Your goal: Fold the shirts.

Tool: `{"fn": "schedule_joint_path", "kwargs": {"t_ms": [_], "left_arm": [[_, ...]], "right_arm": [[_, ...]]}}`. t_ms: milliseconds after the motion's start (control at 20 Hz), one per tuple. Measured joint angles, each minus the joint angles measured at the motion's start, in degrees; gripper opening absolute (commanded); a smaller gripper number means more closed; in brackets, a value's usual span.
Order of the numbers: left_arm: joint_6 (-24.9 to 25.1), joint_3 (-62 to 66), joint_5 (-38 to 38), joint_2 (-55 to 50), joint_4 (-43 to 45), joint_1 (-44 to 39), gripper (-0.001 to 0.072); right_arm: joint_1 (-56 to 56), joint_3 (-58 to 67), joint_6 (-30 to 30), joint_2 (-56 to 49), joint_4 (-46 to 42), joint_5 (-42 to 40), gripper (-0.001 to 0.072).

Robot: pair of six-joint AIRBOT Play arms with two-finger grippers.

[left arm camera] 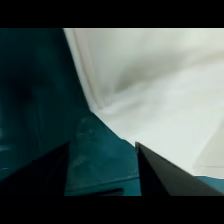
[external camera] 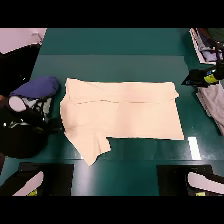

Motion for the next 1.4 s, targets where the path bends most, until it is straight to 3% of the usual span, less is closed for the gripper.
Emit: {"fn": "schedule_joint_path", "kwargs": {"t_ms": [450,500,550,850,900,950,1200,1400], "left_arm": [[2.6,-12.8,9.6,3.2,-14.9,0.0,0.0476],[3.1,-13.4,10.6,3.3,-15.9,0.0,0.0349],[3.5,-13.8,11.8,3.3,-16.4,0.0,0.0021],[6.9,-12.1,11.5,3.3,-18.8,0.0,0.0024],[7.5,-11.2,10.9,3.3,-19.2,0.0,0.0025],[8.0,-10.4,10.4,3.3,-19.4,0.0,0.0025],[9.2,-8.5,9.6,3.3,-20.0,0.0,0.0025],[9.4,-8.1,9.4,3.3,-21.0,0.0,0.0025]], "right_arm": [[0.0,0.0,0.0,1.0,0.0,0.6,0.0346],[0.0,0.0,0.0,1.1,0.0,0.6,0.0346],[0.0,0.0,0.0,1.1,0.0,0.8,0.0346],[-5.7,-8.3,-0.1,4.1,-0.3,3.3,0.0363],[-8.1,-12.3,-0.1,5.4,-0.4,3.4,0.0495],[-10.7,-16.7,-0.1,6.8,-0.5,3.4,0.0531],[-24.7,-40.8,-0.2,12.2,1.7,-0.3,0.0482],[-28.9,-52.2,-1.5,13.6,6.4,-5.8,0.0476]]}}
